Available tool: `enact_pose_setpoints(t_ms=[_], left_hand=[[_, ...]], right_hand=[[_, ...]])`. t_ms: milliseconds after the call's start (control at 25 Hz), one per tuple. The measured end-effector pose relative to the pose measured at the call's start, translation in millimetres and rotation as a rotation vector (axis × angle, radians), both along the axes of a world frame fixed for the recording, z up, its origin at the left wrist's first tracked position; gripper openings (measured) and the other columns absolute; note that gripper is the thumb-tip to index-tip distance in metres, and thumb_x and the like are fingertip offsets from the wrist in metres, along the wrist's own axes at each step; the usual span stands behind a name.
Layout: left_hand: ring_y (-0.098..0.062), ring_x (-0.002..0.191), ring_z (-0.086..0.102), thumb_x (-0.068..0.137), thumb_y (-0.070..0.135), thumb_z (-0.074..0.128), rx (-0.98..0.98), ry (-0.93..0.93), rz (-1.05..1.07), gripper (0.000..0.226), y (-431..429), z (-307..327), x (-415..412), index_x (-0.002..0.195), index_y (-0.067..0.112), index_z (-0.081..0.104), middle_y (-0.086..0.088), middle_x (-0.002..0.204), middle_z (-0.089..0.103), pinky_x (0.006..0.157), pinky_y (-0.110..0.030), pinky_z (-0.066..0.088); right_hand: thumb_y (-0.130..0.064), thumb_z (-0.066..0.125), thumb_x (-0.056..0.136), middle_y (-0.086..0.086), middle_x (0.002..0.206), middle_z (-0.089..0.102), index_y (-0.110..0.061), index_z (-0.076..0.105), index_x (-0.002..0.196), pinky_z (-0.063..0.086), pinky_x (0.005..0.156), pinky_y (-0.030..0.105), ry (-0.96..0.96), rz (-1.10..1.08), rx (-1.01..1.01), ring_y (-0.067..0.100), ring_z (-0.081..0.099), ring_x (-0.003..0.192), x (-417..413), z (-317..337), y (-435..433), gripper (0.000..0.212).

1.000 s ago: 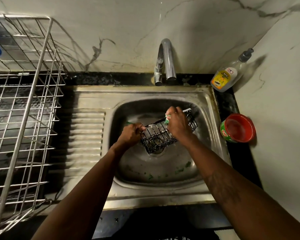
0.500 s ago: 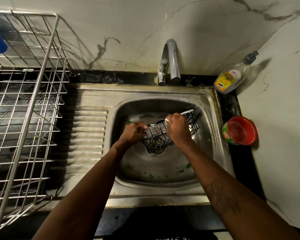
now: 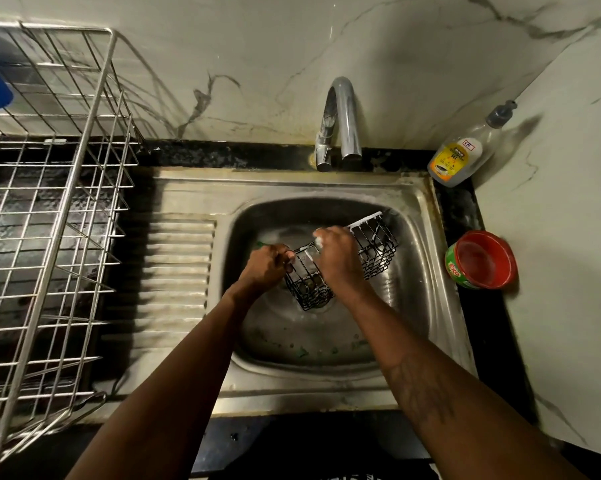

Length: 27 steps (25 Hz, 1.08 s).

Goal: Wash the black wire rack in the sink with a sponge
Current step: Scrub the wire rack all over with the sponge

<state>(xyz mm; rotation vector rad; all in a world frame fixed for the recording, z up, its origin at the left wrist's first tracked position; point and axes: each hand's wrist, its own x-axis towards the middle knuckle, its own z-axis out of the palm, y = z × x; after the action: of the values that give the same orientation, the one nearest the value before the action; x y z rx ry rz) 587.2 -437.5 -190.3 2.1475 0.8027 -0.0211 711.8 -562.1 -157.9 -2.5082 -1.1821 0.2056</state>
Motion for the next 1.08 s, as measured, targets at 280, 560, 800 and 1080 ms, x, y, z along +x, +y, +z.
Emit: enact_pose_setpoints(t_ms=[280,560,800,1080], left_hand=[[-0.026,0.079,0.068,0.089,0.038,0.050,-0.008,0.006,-0.001,0.035,-0.5,2.0,-1.1,0.085,0.010,0.070,-0.005,0.079,0.073,0.073,-0.037,0.053],[-0.028,0.083,0.067,0.086,0.033,0.052,0.031,0.005,-0.041,0.031,-0.1,4.4,-2.8,0.086,0.009,0.072,-0.012,0.086,0.072,0.067,-0.029,0.041],[-0.031,0.080,0.067,0.083,0.037,0.042,0.029,-0.020,-0.042,0.040,-6.1,5.2,-5.2,0.084,0.009,0.071,-0.010,0.082,0.071,0.074,-0.039,0.051],[-0.023,0.079,0.066,0.087,0.036,0.050,0.013,-0.012,0.009,0.031,-5.8,0.2,-4.0,0.083,0.013,0.071,-0.006,0.082,0.072,0.073,-0.033,0.047]], right_hand=[[0.002,0.072,0.081,0.012,0.093,0.066,-0.008,0.071,0.104,0.045,0.066,0.028,-0.019,-0.132,-0.090,0.026,0.062,0.086,36.3,8.8,-10.2,0.025],[0.010,0.064,0.076,0.008,0.086,0.062,-0.010,0.075,0.101,0.050,0.066,0.034,0.007,0.252,0.019,0.025,0.059,0.081,-29.1,-4.7,-14.1,0.034],[0.018,0.062,0.070,0.019,0.092,0.068,0.001,0.075,0.102,0.055,0.073,0.036,0.000,-0.126,0.104,0.036,0.064,0.081,47.0,-4.7,-40.0,0.039],[0.005,0.043,0.079,0.011,0.095,0.066,-0.006,0.073,0.102,0.055,0.078,0.038,-0.066,0.210,0.116,0.030,0.062,0.090,-42.0,-20.4,-36.2,0.040]])
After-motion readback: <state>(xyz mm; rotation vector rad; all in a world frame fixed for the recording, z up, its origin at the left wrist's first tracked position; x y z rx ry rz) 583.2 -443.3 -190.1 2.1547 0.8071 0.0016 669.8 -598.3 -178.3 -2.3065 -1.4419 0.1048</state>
